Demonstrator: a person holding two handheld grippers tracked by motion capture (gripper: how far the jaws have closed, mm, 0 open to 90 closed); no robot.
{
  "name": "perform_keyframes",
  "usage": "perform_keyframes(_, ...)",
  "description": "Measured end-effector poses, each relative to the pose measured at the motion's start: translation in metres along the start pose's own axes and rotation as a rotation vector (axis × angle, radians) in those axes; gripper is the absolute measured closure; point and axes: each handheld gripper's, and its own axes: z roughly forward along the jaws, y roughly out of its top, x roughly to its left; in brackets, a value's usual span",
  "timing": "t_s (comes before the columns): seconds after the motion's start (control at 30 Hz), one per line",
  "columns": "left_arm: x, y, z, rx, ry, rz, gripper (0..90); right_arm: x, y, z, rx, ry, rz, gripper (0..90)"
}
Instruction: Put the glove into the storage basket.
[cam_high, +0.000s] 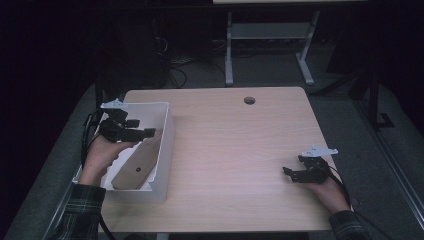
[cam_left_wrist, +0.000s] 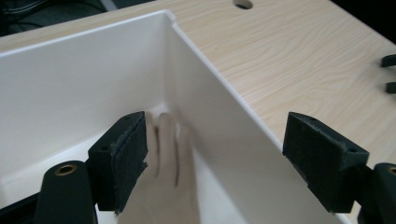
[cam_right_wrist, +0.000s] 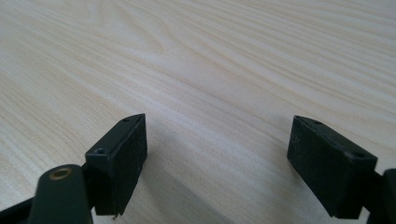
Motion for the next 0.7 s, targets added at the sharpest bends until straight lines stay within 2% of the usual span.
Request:
perform_keyframes(0.2,-0.019,0.012,0.003,-0.028,-0.065,0.014,22.0,0.0,0.0,0.0,-0.001,0.0,0.0,19.7)
perform_keyframes(0.43,-0.045,0.022,0.01,-0.034,-0.093,0.047,22.3,0.0,0.0,0.0,0.001,0.0,0.004,19.7)
perform_keyframes(0.47,-0.053,0.024,0.013,-0.034,-0.102,0.054,22.3,0.0,0.0,0.0,0.001,0.0,0.006,19.7)
perform_keyframes(0.5,-0.053,0.024,0.013,-0.034,-0.102,0.054,22.4,0.0,0.0,0.0,0.001,0.0,0.006,19.7)
perform_keyframes(0.67,-0.078,0.03,0.026,-0.037,-0.132,0.081,22.6,0.0,0.0,0.0,0.002,0.0,0.005,19.6)
perform_keyframes(0.7,-0.078,0.03,0.026,-0.037,-0.132,0.081,22.8,0.0,0.0,0.0,0.002,0.0,0.005,19.6)
